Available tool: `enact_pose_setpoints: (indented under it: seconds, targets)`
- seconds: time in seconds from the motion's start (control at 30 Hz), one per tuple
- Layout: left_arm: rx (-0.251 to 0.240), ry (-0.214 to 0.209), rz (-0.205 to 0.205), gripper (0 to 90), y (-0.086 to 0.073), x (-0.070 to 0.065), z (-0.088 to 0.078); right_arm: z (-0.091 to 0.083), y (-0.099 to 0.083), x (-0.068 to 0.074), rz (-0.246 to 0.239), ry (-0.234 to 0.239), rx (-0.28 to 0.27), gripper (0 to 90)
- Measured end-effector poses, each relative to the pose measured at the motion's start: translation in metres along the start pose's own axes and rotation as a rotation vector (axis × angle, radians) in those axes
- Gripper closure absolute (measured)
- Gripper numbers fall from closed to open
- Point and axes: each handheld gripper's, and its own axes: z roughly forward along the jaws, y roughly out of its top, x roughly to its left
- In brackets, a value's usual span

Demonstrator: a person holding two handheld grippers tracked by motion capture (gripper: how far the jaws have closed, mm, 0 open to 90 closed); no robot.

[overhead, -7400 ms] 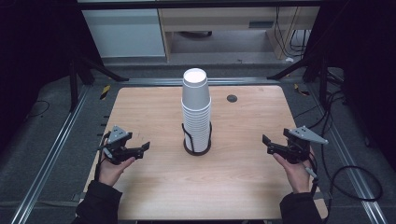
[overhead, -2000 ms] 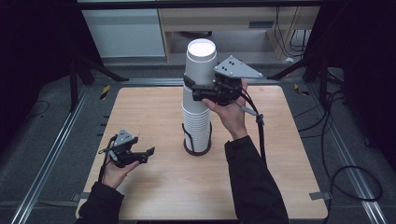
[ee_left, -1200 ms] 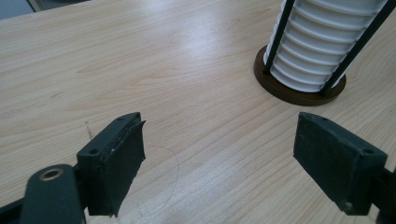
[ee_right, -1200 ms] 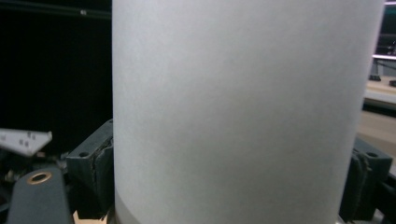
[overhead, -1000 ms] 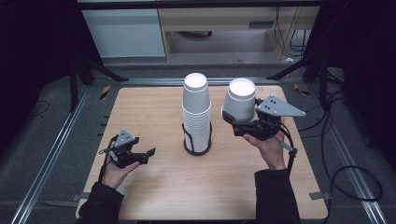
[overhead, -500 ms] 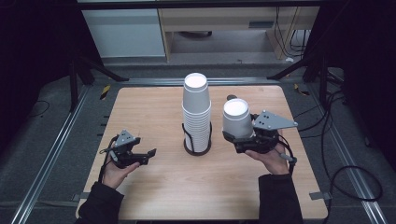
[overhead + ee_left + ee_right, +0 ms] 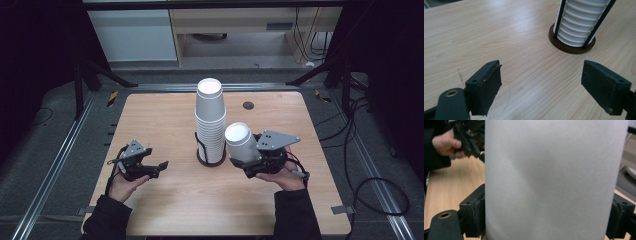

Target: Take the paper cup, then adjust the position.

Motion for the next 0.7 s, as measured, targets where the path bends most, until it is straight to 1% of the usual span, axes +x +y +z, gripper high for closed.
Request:
enact_pose_setpoints:
  seconds: [0.13, 0.23, 0.4, 0.43, 0.53, 0.63, 0.7]
  targets:
    - [0.006, -0.023, 0.011, 15.3, 0.001, -0.001, 0.000, 0.008, -0.003, 0.005, -0.023, 0.041, 0.043, 13.2]
    - [0.007, -0.035, 0.022, 15.1, 0.001, -0.003, 0.000, 0.015, -0.006, 0.007, -0.034, 0.068, 0.065, 13.2]
    - [0.006, -0.053, 0.039, 15.0, 0.003, -0.006, -0.001, 0.025, -0.010, 0.011, -0.040, 0.095, 0.105, 13.2]
    - [0.002, -0.061, 0.049, 15.2, 0.003, -0.007, -0.001, 0.027, -0.010, 0.012, -0.047, 0.098, 0.112, 13.2]
    - [0.008, -0.070, 0.057, 15.2, 0.004, -0.009, -0.001, 0.032, -0.011, 0.015, -0.061, 0.121, 0.138, 13.2]
    - [0.015, -0.080, 0.070, 15.0, 0.003, -0.011, 0.000, 0.039, -0.012, 0.016, -0.075, 0.132, 0.174, 13.2]
    - [0.016, -0.092, 0.079, 15.0, 0.004, -0.012, 0.000, 0.044, -0.013, 0.018, -0.093, 0.143, 0.210, 13.2]
